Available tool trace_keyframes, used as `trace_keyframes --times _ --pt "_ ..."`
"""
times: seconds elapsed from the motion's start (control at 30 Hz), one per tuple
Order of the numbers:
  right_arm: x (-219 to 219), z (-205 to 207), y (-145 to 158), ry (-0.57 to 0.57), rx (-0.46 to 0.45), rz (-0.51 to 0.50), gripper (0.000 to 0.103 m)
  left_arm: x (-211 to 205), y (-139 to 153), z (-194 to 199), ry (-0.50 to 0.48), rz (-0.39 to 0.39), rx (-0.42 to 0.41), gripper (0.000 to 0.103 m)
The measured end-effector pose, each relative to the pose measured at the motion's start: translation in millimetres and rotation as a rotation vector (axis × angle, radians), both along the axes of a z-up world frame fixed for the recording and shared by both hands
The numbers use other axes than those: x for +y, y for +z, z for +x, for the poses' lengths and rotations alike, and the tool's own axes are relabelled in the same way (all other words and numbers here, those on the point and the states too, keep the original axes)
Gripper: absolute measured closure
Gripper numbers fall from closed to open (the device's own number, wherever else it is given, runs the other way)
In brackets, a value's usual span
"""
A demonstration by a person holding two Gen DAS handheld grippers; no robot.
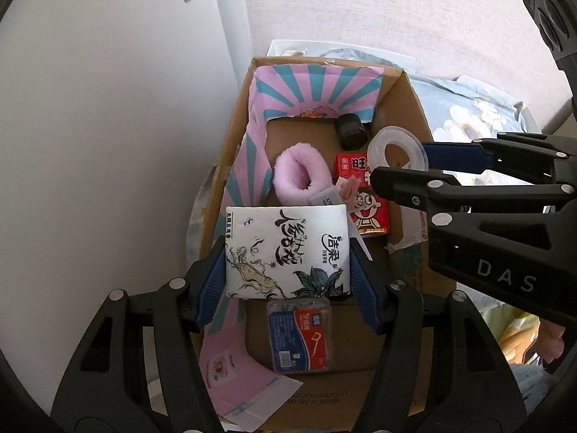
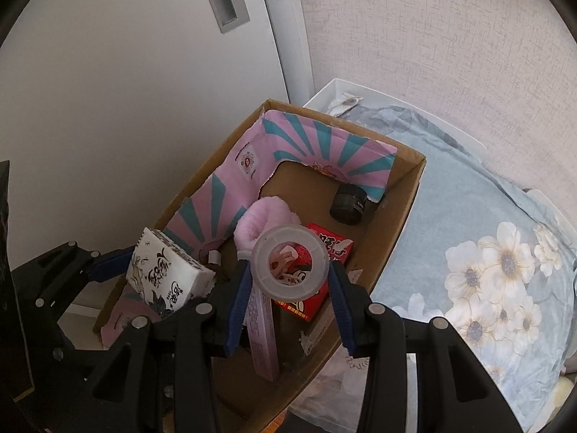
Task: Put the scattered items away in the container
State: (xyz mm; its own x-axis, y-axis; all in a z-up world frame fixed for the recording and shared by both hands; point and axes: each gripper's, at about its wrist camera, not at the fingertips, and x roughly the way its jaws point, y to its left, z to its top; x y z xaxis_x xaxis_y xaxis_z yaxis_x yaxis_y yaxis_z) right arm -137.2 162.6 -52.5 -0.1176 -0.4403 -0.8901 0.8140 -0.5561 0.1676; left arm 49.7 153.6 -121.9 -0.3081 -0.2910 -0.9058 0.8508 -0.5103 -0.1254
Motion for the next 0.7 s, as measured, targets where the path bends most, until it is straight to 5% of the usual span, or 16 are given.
trace_keyframes --times 0.43,0.5,0.57,0.7 --pt "1 -4 1 0.003 0.002 -0.001 0.063 -2 -4 1 -0.012 0.004 -0.016 0.043" --pt "2 -5 1 0.013 -0.025 -0.017 0.063 -2 -2 -2 -0.017 -0.009 -0.031 0.032" --pt "1 -3 1 0.013 -0.042 -0.019 0.049 0 2 -4 -0.015 -0.043 -0.055 0.009" --pt "2 -2 6 0.006 -0.018 -0.039 0.033 4 14 -6 -0.034 -0.103 -0.047 0.005"
